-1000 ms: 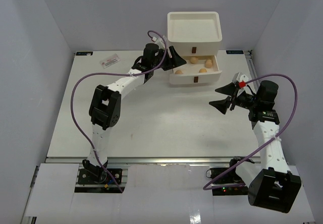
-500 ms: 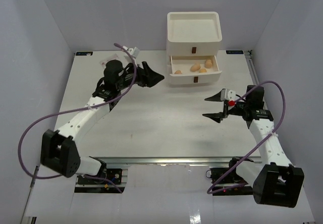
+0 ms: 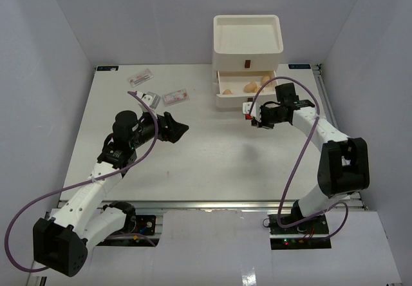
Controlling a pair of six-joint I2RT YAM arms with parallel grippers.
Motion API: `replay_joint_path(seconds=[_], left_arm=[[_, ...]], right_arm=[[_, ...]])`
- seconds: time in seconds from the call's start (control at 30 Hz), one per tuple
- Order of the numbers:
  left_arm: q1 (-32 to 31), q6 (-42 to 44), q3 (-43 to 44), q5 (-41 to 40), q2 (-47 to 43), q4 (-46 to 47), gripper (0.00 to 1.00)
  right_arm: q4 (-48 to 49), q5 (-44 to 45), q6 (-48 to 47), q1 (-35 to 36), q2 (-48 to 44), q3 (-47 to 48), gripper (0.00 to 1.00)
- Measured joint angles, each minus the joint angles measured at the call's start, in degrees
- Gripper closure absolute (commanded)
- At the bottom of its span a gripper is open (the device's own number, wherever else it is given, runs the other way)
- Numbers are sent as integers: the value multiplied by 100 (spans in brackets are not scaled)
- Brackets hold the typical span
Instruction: Organize the makeup
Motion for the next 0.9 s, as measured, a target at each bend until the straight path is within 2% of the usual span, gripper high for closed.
replay_joint_path(seconds=[0.2,0.4,0.53,0.7,0.9], left_arm=[[40,98,2,-232,-175,-118,6],[53,151,1,-387,-262,-159,5],[60,161,1,-453,-262,-207,5],[75,161,0,-508,-247,-212,5],[81,163,0,-549,-221,-214,5]], right_arm=[[363,1049,-32,410,605,-60,72],[1910,2122,206,782,852,-584,69],[2840,2738,362,836,1274,-608,68],[3225,3147,468,831,1559,-229,67],[3082,3184,538,840,1719,699,67]])
